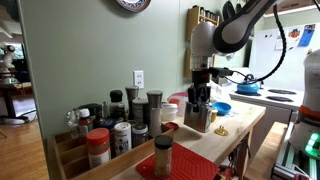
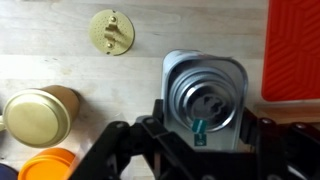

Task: Rotate the can to face the left

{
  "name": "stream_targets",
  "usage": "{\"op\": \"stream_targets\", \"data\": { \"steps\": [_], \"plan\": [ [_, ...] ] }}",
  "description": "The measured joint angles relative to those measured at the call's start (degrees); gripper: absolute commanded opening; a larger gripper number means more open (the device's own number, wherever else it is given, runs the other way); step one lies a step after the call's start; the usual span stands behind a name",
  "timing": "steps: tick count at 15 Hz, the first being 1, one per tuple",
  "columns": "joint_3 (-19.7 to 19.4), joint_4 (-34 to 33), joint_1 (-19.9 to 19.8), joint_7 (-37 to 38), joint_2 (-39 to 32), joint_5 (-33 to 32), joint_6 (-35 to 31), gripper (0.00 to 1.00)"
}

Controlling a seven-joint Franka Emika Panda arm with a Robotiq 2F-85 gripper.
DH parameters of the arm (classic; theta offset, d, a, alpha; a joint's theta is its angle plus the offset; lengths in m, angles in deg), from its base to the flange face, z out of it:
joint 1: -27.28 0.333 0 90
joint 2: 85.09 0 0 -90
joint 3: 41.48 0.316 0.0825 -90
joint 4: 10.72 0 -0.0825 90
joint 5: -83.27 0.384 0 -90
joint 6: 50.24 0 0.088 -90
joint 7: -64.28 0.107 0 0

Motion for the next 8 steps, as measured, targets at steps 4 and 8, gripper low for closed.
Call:
{"op": "stream_targets", "data": {
  "steps": [4,8],
  "plan": [
    [-0.04,0.08,-0.58,1.52,-1.07,-4.91,-0.04,0.41],
    [-0.07,0.09,-0.70,3.25,-2.09,-7.10,-0.05,0.41]
  ]
}}
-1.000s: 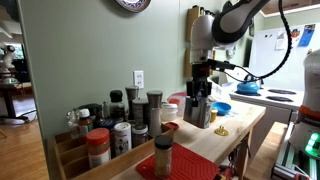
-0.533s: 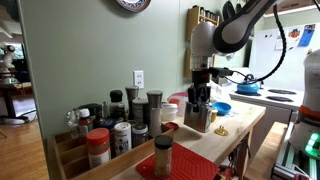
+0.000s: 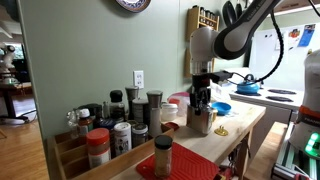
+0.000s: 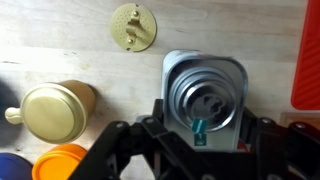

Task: Rotate the can to face the left

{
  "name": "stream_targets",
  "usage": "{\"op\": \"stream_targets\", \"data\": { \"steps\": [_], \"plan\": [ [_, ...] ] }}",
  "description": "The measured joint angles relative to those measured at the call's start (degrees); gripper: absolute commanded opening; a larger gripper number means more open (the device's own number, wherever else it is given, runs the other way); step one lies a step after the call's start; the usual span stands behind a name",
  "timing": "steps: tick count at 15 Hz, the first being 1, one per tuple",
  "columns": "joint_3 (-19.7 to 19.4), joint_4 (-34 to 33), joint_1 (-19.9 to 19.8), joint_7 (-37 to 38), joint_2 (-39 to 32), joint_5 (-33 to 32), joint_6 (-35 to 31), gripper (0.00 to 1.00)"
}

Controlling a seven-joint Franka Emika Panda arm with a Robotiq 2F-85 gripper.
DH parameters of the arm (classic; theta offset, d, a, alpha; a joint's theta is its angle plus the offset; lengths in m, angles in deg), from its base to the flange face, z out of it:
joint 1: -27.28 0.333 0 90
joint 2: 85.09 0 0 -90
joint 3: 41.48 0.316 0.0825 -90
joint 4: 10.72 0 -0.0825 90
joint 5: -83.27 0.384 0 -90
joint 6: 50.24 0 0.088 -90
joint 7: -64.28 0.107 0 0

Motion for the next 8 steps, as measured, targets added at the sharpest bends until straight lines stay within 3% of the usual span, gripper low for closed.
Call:
{"op": "stream_targets", "data": {
  "steps": [5,6,8],
  "plan": [
    [0.00,0.01,0.00,0.92,-1.25,-0.32,0.00,0.41],
    [0.00,0.01,0.00,1.07,-1.43,-0.33,0.00,0.91],
    [-0.01,0.01,0.00,1.54,-1.70,-0.33,0.00,0.98]
  ]
}}
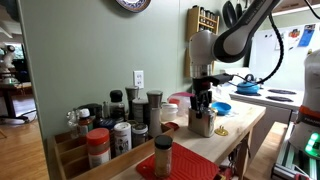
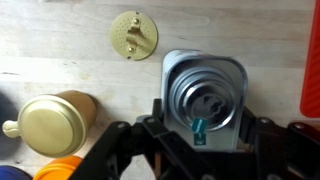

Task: Rotate the can to face the left

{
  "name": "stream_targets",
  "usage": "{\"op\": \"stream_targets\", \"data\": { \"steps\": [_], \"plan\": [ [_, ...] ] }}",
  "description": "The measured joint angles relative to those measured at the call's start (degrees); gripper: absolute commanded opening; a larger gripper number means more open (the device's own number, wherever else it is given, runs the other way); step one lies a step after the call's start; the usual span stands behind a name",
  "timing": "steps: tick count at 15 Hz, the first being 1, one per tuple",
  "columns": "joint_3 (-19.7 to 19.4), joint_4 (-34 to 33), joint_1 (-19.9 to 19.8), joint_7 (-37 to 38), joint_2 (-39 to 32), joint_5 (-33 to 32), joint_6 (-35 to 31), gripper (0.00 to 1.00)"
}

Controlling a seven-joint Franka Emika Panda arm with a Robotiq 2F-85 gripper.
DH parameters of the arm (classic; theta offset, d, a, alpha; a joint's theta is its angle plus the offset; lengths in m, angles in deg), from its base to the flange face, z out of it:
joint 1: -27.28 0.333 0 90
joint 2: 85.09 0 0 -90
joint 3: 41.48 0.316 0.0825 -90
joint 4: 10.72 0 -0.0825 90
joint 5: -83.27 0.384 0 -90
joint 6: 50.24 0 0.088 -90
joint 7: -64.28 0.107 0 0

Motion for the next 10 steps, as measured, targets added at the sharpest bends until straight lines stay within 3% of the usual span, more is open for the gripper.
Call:
{"op": "stream_targets", "data": {
  "steps": [6,10],
  "plan": [
    [-0.24,-0.31,0.00,1.26,0.67,0.12,-0.04,1.00],
    [-0.58,-0.80,0.00,0.78,5.15,2.72,2.17,1.00]
  ]
}}
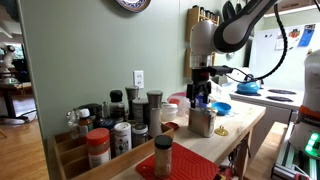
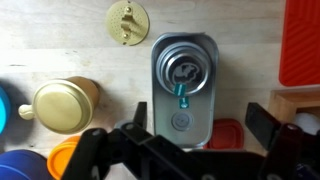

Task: Rotate the can to face the left

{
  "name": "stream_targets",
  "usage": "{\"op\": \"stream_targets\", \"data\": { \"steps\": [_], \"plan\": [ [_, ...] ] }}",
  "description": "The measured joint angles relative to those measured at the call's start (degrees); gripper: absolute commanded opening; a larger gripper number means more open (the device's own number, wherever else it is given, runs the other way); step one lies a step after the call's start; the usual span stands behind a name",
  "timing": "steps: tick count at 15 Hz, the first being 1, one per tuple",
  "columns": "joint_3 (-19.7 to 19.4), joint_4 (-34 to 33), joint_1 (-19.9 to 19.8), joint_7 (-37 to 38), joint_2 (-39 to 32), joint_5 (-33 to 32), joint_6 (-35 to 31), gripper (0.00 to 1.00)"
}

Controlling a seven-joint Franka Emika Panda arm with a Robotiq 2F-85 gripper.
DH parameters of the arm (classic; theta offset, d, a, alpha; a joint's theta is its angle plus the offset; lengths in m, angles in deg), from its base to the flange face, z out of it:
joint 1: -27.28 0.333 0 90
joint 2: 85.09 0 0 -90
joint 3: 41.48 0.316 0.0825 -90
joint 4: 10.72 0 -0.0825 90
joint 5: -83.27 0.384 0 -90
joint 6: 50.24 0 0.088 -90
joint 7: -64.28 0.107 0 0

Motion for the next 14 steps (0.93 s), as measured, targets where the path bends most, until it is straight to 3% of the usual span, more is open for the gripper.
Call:
{"op": "stream_targets", "data": {
  "steps": [8,14],
  "plan": [
    [-0.13,-2.76,-0.14,-0.12,13.92,2.19,14.73,1.00],
    [0.19,-2.82,-0.56,-0.12,14.20,2.19,14.89,1.00]
  ]
}}
